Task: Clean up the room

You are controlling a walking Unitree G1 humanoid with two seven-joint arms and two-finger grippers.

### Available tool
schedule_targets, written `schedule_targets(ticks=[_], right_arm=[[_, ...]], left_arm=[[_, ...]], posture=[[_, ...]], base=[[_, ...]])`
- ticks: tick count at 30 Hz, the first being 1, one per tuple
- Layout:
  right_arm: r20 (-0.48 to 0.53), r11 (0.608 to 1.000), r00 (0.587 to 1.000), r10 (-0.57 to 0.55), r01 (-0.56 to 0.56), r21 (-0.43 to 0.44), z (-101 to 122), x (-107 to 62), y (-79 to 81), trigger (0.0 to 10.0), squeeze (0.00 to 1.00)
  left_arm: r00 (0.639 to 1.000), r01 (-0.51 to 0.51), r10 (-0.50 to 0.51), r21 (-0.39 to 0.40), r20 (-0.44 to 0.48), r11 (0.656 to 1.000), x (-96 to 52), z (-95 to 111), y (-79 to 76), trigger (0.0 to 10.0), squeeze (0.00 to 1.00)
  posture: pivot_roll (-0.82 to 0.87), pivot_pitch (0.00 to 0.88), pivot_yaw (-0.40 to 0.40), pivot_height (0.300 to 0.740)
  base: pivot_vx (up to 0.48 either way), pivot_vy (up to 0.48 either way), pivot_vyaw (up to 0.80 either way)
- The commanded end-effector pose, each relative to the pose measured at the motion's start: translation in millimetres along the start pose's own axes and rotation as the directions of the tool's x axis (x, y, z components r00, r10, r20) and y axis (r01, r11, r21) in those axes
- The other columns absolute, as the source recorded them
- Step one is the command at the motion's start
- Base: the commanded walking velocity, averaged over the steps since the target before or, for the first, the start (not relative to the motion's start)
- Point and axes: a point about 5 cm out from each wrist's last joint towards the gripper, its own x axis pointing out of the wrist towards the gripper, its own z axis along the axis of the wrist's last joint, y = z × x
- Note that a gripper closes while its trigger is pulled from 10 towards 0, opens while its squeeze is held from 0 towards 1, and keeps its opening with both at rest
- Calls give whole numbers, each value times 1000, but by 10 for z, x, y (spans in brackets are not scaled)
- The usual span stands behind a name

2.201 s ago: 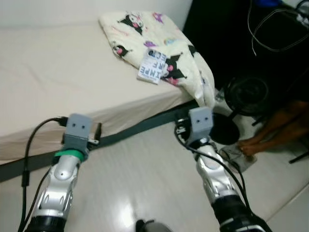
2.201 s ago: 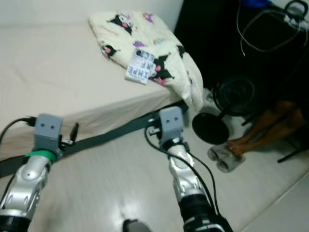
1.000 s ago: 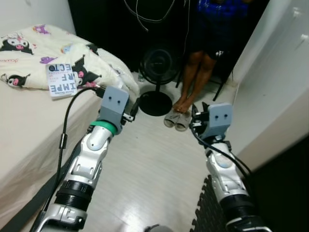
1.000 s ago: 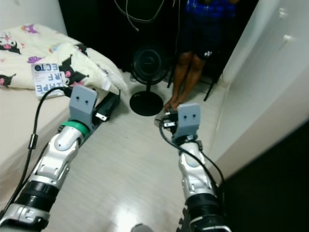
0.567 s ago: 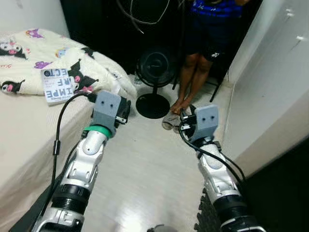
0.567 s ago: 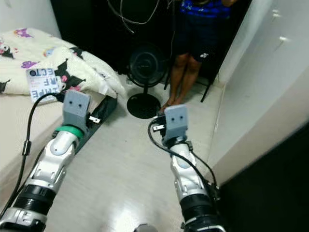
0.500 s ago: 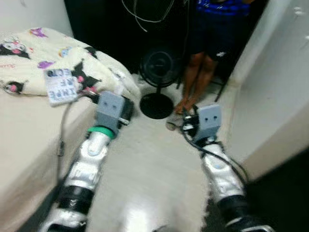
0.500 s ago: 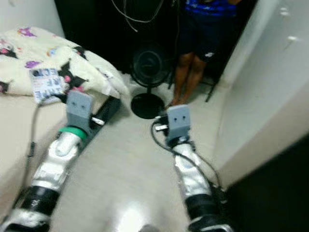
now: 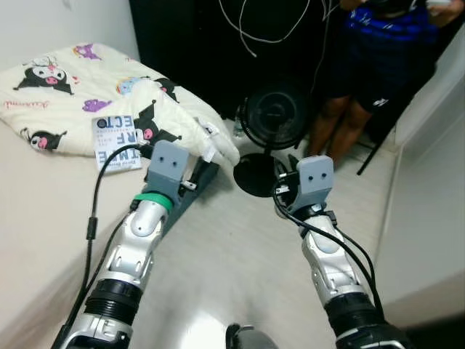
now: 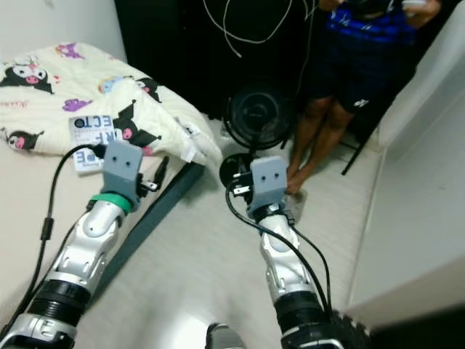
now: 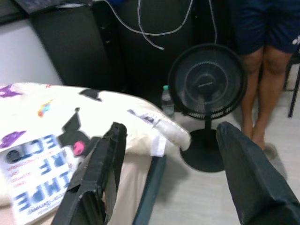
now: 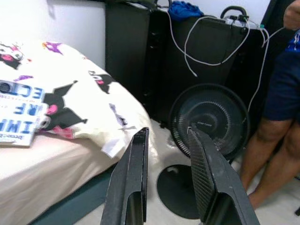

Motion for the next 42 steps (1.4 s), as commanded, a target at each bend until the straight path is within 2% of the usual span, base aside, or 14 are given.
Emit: schedule_targets(ticks=[1, 15, 21, 31, 42], right_arm=[[4, 1000, 1000, -3, 3, -2, 9, -1, 3, 10000, 0], [-9, 1000, 1000, 3, -3, -19, -14, -13, 12, 10000, 0], [-14, 999, 1000, 18, -19, -28, -24, -21, 33, 10000, 0], [-15, 999, 999, 40, -40, -24, -26, -30, 52, 10000, 0], [15, 983, 983, 181, -181, 37, 26, -67, 222, 10000, 0]], left_arm=[[1000, -9, 10, 19, -23, 1000, -35, -62, 49, 10000, 0], [1000, -2, 3, 19, -21, 1000, -23, -57, 35, 10000, 0], [1000, -3, 3, 12, -30, 1000, -21, -63, 31, 10000, 0], [999, -4, 4, 5, -50, 1000, -9, -72, 13, 10000, 0], [997, 12, -13, -13, -78, 1000, -6, -79, -19, 10000, 0]], posture=[[-124, 47, 16, 723], [-122, 50, 19, 723], [-122, 52, 22, 723], [-122, 54, 23, 723], [-124, 58, 26, 723]], base=[[465, 0, 0], [462, 0, 0], [412, 0, 685], [0, 0, 794], [0, 0, 784]])
